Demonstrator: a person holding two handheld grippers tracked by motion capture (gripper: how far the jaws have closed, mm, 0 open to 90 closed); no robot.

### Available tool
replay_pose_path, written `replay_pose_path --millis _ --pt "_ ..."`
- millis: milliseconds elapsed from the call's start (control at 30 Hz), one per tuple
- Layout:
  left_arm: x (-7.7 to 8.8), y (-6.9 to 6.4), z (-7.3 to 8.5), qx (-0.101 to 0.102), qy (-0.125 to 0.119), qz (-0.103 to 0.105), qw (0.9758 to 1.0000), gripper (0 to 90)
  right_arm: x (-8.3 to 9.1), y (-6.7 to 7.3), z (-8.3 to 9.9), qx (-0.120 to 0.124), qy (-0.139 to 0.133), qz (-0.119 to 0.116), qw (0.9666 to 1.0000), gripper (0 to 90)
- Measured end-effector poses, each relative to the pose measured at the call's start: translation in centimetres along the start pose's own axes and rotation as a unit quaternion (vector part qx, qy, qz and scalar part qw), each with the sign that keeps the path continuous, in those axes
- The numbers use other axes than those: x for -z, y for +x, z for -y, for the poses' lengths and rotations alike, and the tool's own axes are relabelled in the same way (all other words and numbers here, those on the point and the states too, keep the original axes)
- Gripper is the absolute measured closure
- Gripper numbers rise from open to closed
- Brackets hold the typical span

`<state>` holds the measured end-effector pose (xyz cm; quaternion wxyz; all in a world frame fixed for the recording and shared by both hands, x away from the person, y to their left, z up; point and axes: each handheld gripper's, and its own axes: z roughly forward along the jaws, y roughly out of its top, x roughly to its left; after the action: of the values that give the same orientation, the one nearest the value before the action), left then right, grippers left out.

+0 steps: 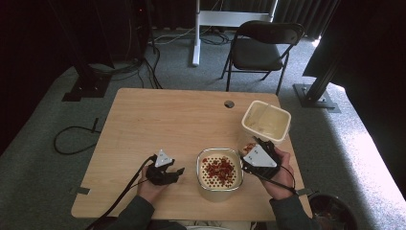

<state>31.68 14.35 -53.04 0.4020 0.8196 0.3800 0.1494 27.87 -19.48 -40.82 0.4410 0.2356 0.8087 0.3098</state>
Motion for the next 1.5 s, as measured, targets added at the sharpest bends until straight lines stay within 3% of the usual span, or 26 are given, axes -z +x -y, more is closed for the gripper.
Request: replay_pose_path --millis 100,400,467,600,733,833,1000,1333,1500 --pt "0.0 0.0 0.0 0.0 0.0 0.0 1.0 43.9 0.1 -0.1 0.1 0.005 0.004 0.008 0.9999 33.5" --pt "-0.1 0.0 0.0 0.0 0.003 0.001 1.0 43.9 0.6 -1.0 1.6 -0.06 -0.007 -0.02 0.998 33.6" --pt "-0.1 0.0 0.0 0.001 0.004 0.002 1.0 43.9 0.6 -1.0 1.6 -0.055 -0.008 -0.015 0.9983 33.6" --pt "-0.1 -0.1 0.0 -0.001 0.004 0.001 1.0 43.9 0.7 -1.4 1.8 -0.069 -0.009 -0.012 0.9975 33.6" --pt "-0.2 0.0 0.1 0.002 0.004 0.002 1.0 43.9 0.8 -1.1 1.7 -0.062 -0.013 -0.013 0.9979 33.6" --pt "-0.1 -0.1 0.1 -0.002 0.004 0.002 1.0 43.9 0.9 -1.4 1.9 -0.075 -0.014 -0.015 0.997 33.6" --pt "-0.2 -0.1 0.1 0.001 0.006 0.002 1.0 43.9 0.9 -1.0 1.8 -0.056 -0.012 -0.011 0.9983 33.6" --pt "-0.3 0.0 0.1 0.002 0.005 0.0 1.0 43.9 0.3 -0.8 0.7 -0.02 0.021 0.01 0.9995 33.5" --pt "-0.3 0.0 0.1 0.002 0.005 -0.001 1.0 43.9 0.2 -0.1 -0.1 0.028 0.035 0.024 0.9987 33.5"
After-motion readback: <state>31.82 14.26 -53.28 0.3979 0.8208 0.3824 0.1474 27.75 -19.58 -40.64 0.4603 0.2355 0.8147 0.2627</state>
